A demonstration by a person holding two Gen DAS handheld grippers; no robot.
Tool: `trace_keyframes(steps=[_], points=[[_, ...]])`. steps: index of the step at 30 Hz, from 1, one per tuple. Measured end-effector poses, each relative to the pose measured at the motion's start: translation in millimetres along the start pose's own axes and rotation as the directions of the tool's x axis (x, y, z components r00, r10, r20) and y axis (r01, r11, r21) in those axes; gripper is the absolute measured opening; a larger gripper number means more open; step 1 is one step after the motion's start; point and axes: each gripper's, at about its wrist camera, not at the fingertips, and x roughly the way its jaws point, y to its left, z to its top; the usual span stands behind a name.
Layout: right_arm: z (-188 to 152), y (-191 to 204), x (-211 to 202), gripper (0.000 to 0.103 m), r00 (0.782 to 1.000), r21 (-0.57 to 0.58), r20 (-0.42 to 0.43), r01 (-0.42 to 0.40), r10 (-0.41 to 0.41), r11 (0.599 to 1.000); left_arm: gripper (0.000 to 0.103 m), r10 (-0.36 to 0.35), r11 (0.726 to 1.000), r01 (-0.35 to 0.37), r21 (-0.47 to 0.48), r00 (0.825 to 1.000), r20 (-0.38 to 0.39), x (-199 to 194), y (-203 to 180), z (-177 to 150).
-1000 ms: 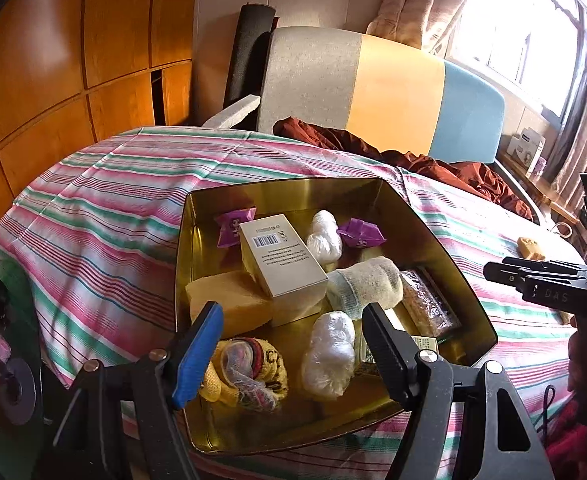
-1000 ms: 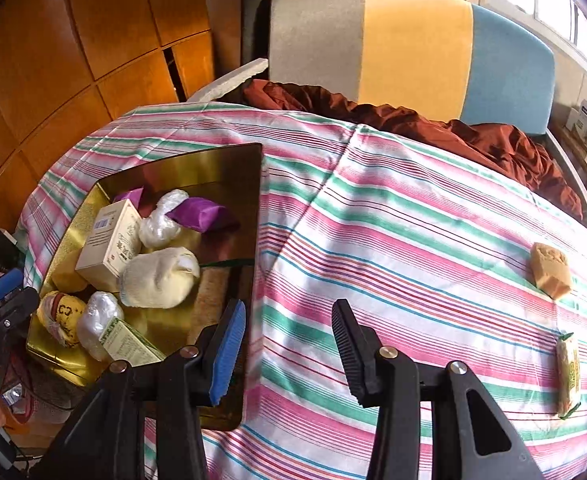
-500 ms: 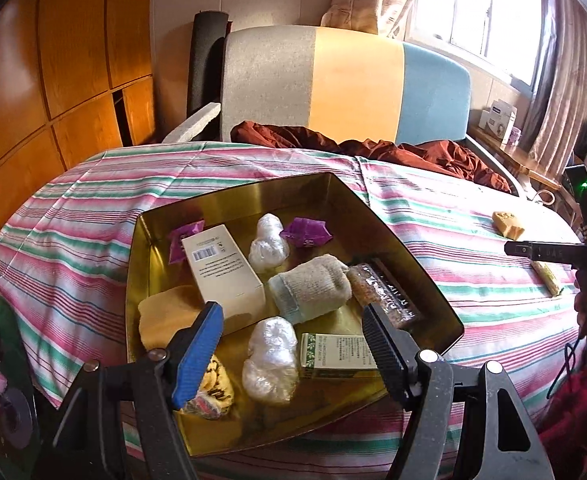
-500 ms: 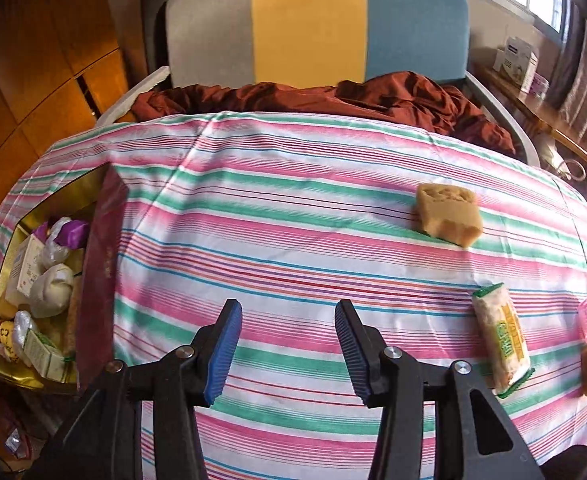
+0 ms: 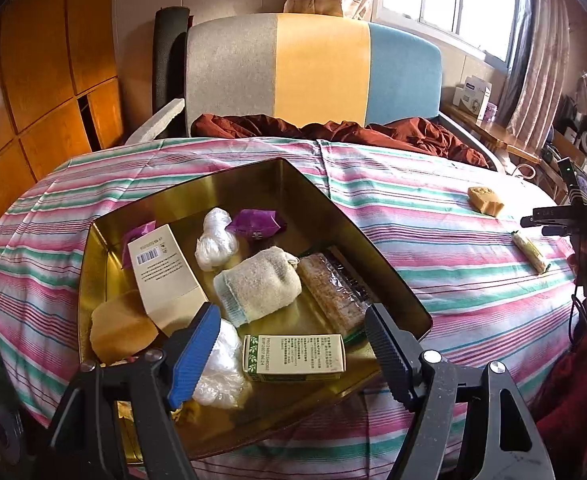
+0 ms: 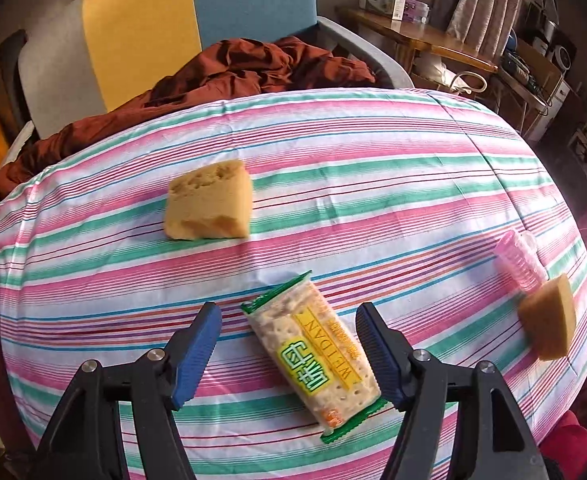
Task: Organize objects
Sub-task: 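Grasp the WEIDAN cracker packet with the right gripper and lift it, then grasp the yellow sponge with the left gripper while the right gripper holds the crackers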
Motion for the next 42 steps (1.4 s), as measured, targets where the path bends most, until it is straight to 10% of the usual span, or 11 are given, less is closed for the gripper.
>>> trace_keyframes(steps=[16,29,42], points=[[-15,20,28,0.052,0.994,-0.122,-0.109,-0.007,-0.007,0.993,0.076,-0.122,0.981,0.124,0.147,0.992,-0.022,25,-82,41],[-15,-13,19,0.052,0.994,0.036,-0.103,0.027,-0.023,0.999,0.090,-0.188,0.940,0.214,0.267,0.975,-0.119,99,-192,92],[-20,-23,18,0.052,0.993,0.077,-0.117,-0.003,0.012,0.997,0.103,-0.291,0.875,0.358,0.327,0.927,-0.235,205,-286,140]])
